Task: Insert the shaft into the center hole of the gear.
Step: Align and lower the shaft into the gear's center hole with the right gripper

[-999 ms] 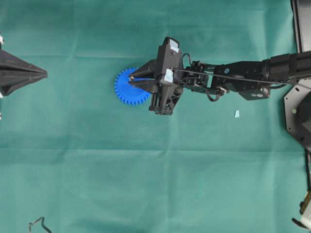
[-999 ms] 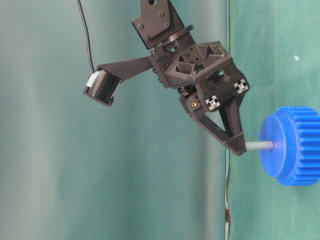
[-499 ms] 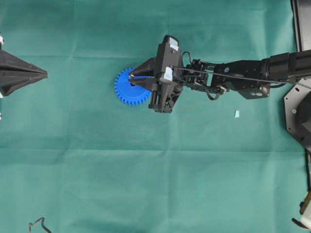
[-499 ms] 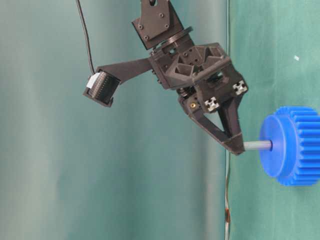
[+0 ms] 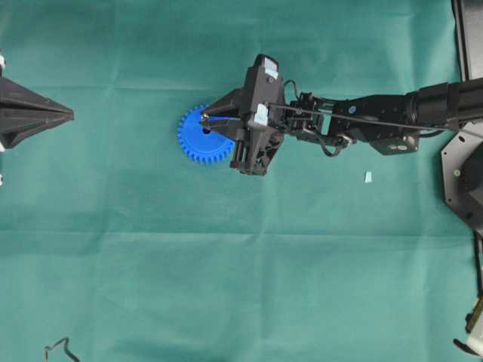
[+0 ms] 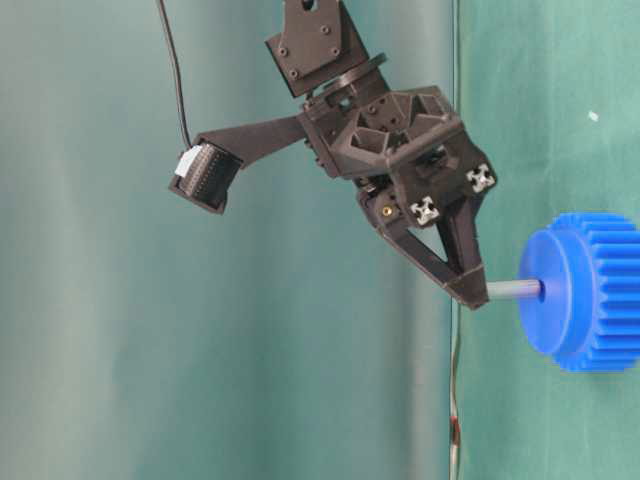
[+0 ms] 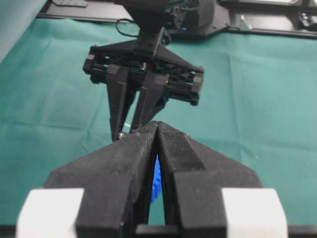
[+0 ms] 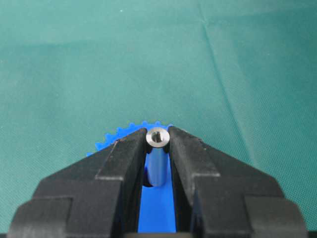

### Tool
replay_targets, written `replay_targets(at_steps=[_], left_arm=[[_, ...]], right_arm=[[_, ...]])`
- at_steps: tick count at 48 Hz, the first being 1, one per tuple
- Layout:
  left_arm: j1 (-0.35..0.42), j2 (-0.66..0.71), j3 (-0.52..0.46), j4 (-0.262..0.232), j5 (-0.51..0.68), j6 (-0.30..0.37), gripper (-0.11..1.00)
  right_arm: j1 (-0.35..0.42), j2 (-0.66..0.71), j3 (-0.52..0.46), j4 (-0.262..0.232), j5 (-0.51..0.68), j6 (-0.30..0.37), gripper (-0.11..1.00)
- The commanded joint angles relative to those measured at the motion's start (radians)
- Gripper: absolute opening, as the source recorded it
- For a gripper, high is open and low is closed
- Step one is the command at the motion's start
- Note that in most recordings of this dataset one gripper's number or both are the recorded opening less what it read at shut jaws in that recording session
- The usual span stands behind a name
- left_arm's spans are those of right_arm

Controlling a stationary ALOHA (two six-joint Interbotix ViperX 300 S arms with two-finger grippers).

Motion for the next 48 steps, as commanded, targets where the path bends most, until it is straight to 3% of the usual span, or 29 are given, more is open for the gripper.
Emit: replay_targets(at_steps=[1, 32, 48], left_arm=[[0.008, 0.006, -0.021, 0.003, -0.005, -0.002, 0.0], [0.006, 0.006, -0.021, 0.003, -0.005, -0.002, 0.0], [0.008, 0.006, -0.021, 0.003, -0.003, 0.0, 0.0]], right_arm=[[0.006, -0.015, -0.006, 0.002, -0.015, 0.002, 0.18], [0.009, 0.005, 0.003, 0.002, -0.061, 0.002, 0.18], [0.017, 0.058, 0.005, 0.028, -0.086, 0.003, 0.18]])
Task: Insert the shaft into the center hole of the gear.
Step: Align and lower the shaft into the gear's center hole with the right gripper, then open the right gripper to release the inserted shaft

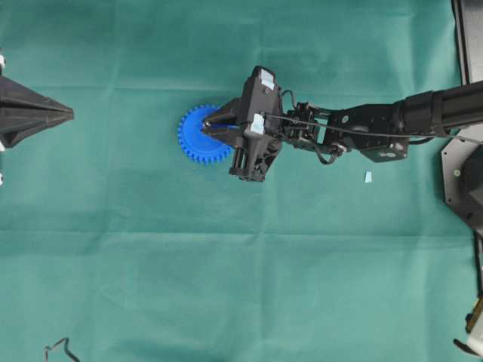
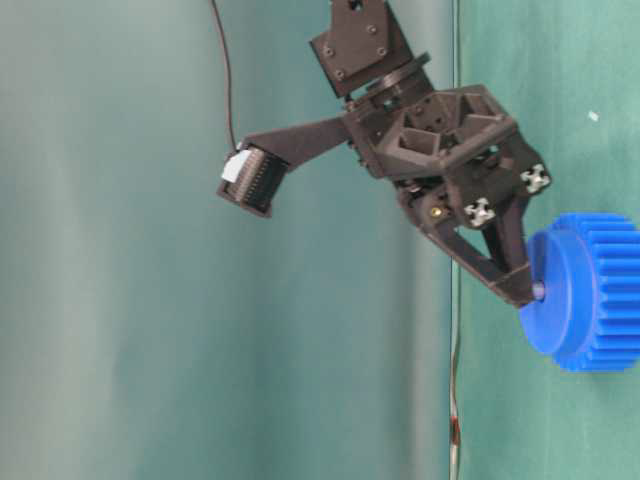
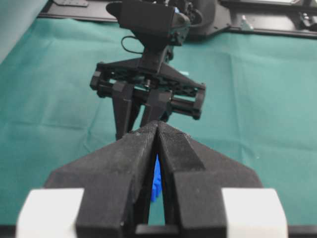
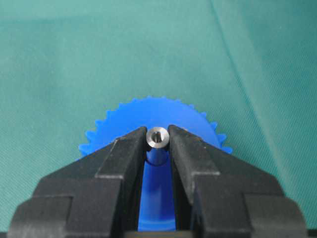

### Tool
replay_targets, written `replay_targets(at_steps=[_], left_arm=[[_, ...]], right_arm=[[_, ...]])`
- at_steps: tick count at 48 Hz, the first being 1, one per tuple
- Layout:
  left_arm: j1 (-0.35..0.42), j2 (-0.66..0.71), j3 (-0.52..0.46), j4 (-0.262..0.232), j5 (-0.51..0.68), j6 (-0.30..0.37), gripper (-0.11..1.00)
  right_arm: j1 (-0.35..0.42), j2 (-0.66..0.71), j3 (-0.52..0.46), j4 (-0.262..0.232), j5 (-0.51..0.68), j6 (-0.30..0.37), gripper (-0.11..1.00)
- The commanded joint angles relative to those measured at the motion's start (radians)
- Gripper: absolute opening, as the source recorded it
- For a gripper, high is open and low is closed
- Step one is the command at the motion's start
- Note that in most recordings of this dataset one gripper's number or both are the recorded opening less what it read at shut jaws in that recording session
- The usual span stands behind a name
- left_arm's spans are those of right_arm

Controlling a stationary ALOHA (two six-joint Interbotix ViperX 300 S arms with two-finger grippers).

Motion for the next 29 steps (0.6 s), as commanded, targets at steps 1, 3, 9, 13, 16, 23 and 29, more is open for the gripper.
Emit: replay_targets(at_steps=[1, 3, 9, 13, 16, 23, 29], left_arm=[[0.003, 0.006, -0.021, 0.003, -0.003, 0.0, 0.0], [0.003, 0.006, -0.023, 0.002, -0.005, 0.0, 0.0], [0.005, 0.006, -0.023, 0.003, -0.003, 0.0, 0.0], [0.003, 0.006, -0.023, 0.003, -0.005, 0.0, 0.0], [0.005, 0.006, -0.023, 0.002, -0.005, 0.0, 0.0], [0.005, 0.006, -0.021, 0.003, -0.005, 0.0, 0.0], [0.003, 0.006, -0.021, 0.003, -0.003, 0.0, 0.0]], right_arm=[[0.006, -0.015, -0.006, 0.003, -0.012, 0.0, 0.18], [0.008, -0.015, -0.006, 0.003, -0.011, 0.0, 0.18], [0.014, -0.015, -0.006, 0.0, -0.011, -0.003, 0.18], [0.015, -0.015, -0.006, 0.0, -0.006, -0.003, 0.18], [0.015, -0.015, -0.006, -0.002, -0.005, -0.005, 0.18], [0.014, -0.015, -0.006, -0.003, -0.003, -0.005, 0.18], [0.015, -0.015, -0.006, -0.002, -0.003, -0.005, 0.19]])
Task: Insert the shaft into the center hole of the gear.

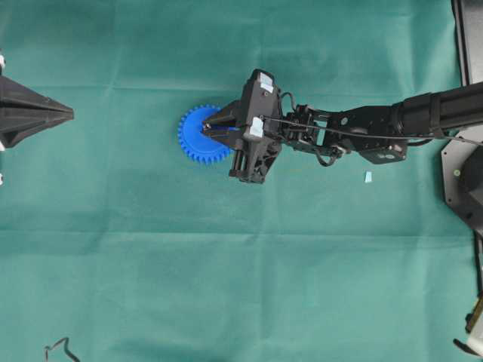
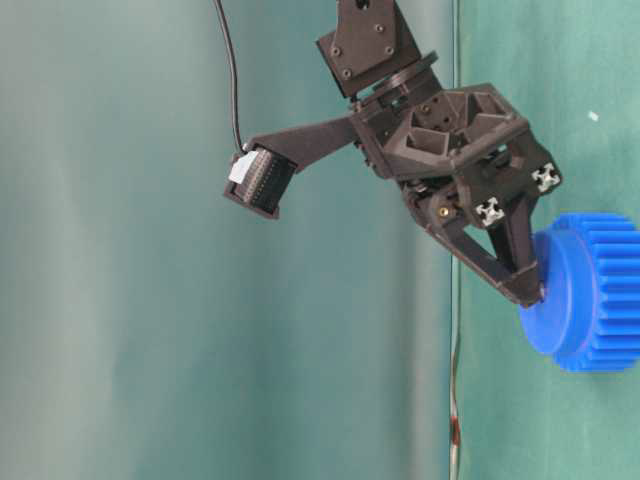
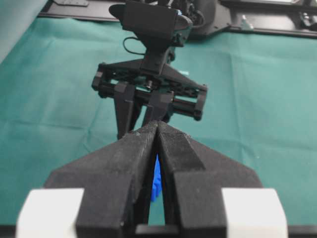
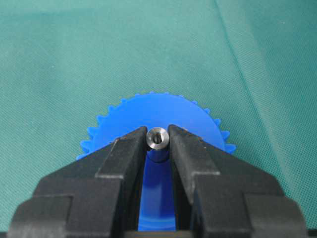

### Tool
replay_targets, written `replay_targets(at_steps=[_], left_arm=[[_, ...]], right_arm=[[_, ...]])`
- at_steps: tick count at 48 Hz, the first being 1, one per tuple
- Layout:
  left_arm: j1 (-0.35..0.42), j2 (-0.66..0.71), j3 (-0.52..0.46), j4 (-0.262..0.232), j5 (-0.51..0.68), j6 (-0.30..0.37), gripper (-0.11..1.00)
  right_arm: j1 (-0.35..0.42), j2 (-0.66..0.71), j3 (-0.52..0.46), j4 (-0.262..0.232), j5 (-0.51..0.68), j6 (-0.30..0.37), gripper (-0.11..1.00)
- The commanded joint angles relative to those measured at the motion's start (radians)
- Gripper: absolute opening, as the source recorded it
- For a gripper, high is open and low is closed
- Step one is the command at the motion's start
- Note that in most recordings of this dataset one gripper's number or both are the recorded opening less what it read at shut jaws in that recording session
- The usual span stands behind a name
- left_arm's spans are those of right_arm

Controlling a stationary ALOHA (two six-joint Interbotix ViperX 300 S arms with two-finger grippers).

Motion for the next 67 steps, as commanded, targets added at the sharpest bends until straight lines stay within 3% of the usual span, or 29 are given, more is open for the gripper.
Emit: replay_targets(at_steps=[1, 3, 12, 15, 24, 43, 67], left_arm=[[0.005, 0.006, -0.023, 0.003, -0.005, 0.0, 0.0], [0.005, 0.006, -0.023, 0.003, -0.005, 0.0, 0.0], [0.005, 0.006, -0.023, 0.003, -0.003, 0.0, 0.0], [0.005, 0.006, -0.023, 0.003, -0.003, 0.0, 0.0], [0.003, 0.005, -0.023, 0.003, 0.009, -0.002, 0.0], [0.003, 0.0, -0.023, 0.003, 0.011, -0.002, 0.0], [0.005, 0.0, -0.023, 0.003, 0.023, 0.0, 0.0]], right_arm=[[0.008, -0.017, -0.008, -0.002, -0.005, 0.003, 0.19], [0.008, -0.017, -0.008, 0.0, -0.002, 0.003, 0.25], [0.008, -0.017, -0.008, 0.002, 0.0, 0.003, 0.8], [0.008, -0.02, -0.008, 0.002, 0.002, 0.003, 0.9], [0.008, -0.083, 0.011, -0.002, 0.002, -0.006, 0.82], [0.008, -0.379, 0.123, -0.003, 0.031, -0.051, 0.82], [0.006, -0.75, 0.354, -0.003, 0.04, -0.052, 0.82]])
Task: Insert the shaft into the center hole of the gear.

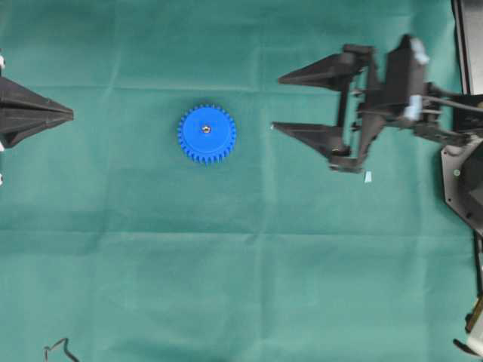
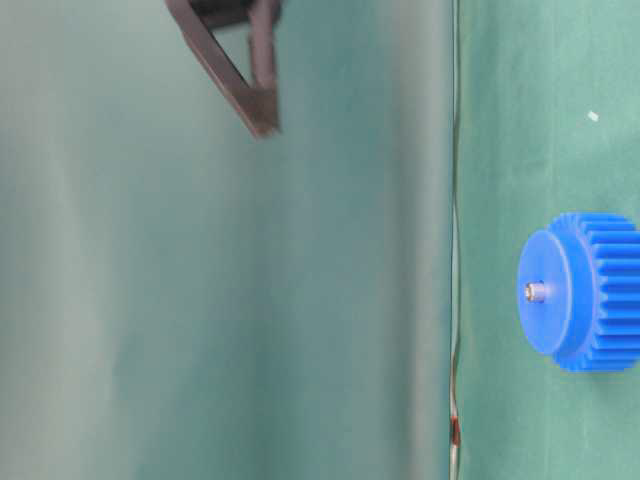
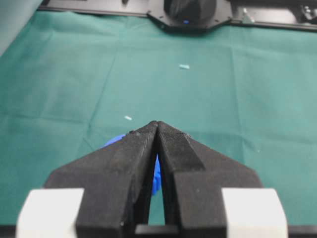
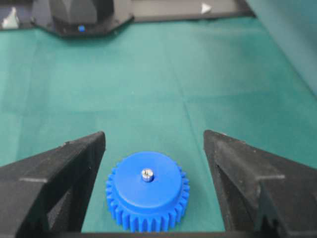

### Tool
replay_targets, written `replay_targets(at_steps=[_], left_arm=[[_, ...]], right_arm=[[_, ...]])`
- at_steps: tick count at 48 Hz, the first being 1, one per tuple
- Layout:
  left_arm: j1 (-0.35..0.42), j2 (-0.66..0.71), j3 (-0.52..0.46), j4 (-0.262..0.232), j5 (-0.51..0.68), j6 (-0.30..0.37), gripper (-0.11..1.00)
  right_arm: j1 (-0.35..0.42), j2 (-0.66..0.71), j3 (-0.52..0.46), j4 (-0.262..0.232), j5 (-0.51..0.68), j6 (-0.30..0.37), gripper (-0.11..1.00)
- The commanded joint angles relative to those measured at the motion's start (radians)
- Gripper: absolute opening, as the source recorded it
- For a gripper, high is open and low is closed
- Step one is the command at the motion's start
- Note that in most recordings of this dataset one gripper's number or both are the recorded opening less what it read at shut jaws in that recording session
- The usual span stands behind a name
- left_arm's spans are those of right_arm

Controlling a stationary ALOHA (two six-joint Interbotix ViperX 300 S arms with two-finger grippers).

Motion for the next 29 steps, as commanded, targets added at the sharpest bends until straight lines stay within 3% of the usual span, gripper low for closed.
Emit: replay_targets(at_steps=[1, 14, 29], left_arm=[[0.005, 0.003, -0.023, 0.003, -0.003, 0.0, 0.0], [0.005, 0.005, -0.023, 0.003, -0.003, 0.002, 0.0], [0.005, 0.003, -0.025, 0.003, -0.003, 0.002, 0.0]], right_arm=[[0.002, -0.074, 0.02, -0.002, 0.003, 0.0, 0.82], [0.002, -0.218, 0.083, -0.003, 0.069, -0.003, 0.82], [0.002, -0.236, 0.112, -0.002, 0.069, -0.002, 0.82]])
